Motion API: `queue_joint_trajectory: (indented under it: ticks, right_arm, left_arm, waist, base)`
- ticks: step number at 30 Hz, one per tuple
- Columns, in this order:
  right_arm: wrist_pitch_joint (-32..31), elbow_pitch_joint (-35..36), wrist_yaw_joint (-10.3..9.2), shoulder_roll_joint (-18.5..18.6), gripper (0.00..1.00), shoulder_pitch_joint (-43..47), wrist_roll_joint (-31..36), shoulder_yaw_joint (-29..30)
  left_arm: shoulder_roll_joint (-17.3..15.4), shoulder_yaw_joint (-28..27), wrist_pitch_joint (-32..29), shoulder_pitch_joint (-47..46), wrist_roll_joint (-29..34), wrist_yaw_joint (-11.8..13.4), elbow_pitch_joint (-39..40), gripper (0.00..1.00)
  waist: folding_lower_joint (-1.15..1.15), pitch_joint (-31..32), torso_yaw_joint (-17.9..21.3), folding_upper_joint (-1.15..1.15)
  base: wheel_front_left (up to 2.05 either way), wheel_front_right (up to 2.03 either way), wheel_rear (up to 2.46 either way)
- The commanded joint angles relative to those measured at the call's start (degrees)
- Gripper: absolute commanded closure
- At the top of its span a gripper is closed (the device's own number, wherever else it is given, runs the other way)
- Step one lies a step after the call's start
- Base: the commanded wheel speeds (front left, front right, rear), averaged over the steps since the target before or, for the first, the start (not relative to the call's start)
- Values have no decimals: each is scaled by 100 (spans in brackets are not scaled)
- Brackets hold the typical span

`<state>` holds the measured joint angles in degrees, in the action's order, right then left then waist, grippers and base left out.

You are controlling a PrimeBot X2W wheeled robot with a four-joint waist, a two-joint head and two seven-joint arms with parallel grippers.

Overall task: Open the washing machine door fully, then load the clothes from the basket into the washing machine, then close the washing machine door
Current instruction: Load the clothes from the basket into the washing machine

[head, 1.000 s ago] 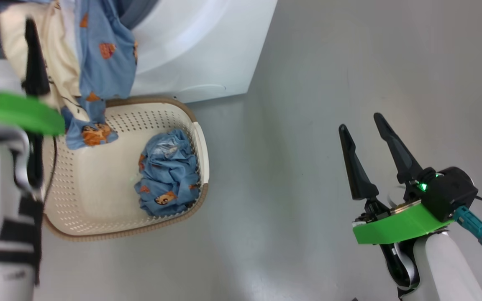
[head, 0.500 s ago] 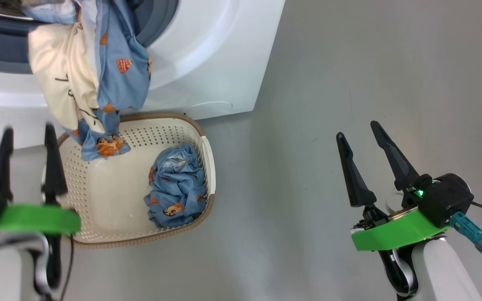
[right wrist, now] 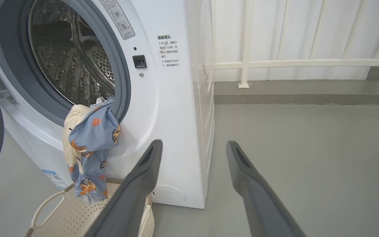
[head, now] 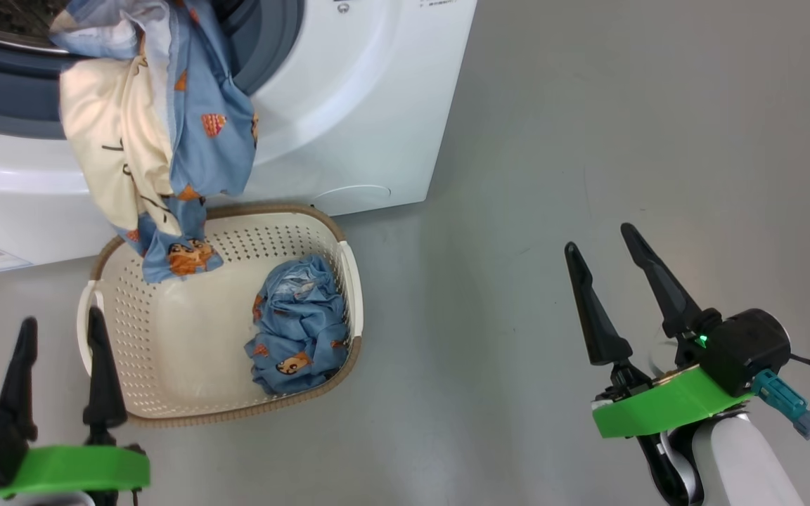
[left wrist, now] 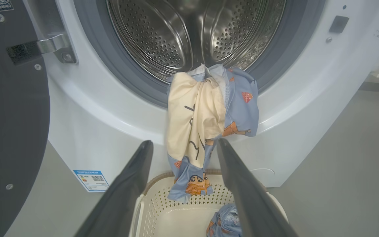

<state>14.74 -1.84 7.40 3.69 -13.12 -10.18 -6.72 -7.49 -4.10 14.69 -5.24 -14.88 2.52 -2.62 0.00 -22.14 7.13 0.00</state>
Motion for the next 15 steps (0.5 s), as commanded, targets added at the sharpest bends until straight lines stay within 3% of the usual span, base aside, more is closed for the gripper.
queue_joint_trajectory:
  ticks: [1, 15]
  right_arm:
    - [26, 114, 9, 9, 0, 97, -8, -146]
    - [26, 105, 9, 15, 0, 106, -8, -138]
  left_arm:
    - [-70, -194, 29, 120, 32, 62, 211, 0]
    - [-21, -112, -17, 273, -14, 137, 409, 0]
  waist:
    - [0, 14, 4, 0]
    - [0, 2, -18, 0]
  base:
    - [0, 0, 0]
    - [0, 0, 0]
